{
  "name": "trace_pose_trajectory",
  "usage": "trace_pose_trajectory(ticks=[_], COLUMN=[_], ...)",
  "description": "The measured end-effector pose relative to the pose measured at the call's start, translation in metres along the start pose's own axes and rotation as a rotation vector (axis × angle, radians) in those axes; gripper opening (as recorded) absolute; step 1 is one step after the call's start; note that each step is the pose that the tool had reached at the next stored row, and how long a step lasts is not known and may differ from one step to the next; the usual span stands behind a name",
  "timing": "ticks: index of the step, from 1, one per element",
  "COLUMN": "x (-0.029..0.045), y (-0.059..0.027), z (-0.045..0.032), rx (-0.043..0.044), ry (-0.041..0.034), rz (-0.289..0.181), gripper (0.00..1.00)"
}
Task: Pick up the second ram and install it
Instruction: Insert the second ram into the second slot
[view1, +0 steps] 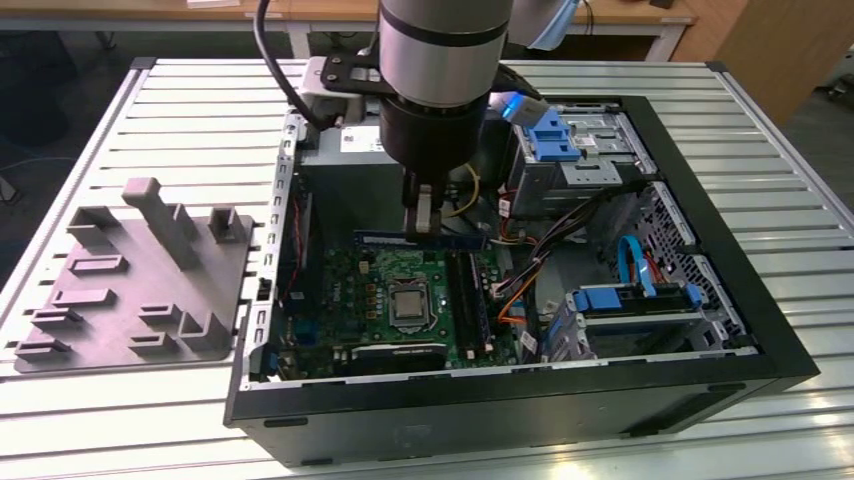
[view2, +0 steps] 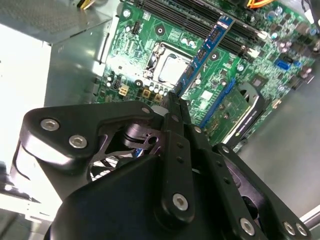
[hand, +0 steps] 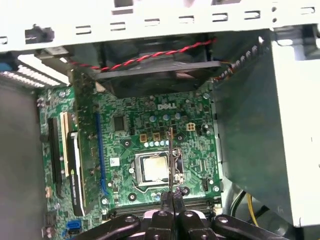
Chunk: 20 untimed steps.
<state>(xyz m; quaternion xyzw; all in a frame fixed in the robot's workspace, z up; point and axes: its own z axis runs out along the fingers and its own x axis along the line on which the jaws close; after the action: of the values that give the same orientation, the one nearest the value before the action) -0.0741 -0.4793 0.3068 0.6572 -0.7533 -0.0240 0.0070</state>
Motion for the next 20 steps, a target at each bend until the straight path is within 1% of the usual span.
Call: trace_pose_trajectory(ticks=[9, 20], x=[0.0, 0.0], y=[0.0, -0.0001], z=[0.0008, 0.0019], rx=[0.0033, 0.0075], ry=[-0.0069, -0.0159], rz=[0.154, 0.355], gripper=[0.11, 0.11])
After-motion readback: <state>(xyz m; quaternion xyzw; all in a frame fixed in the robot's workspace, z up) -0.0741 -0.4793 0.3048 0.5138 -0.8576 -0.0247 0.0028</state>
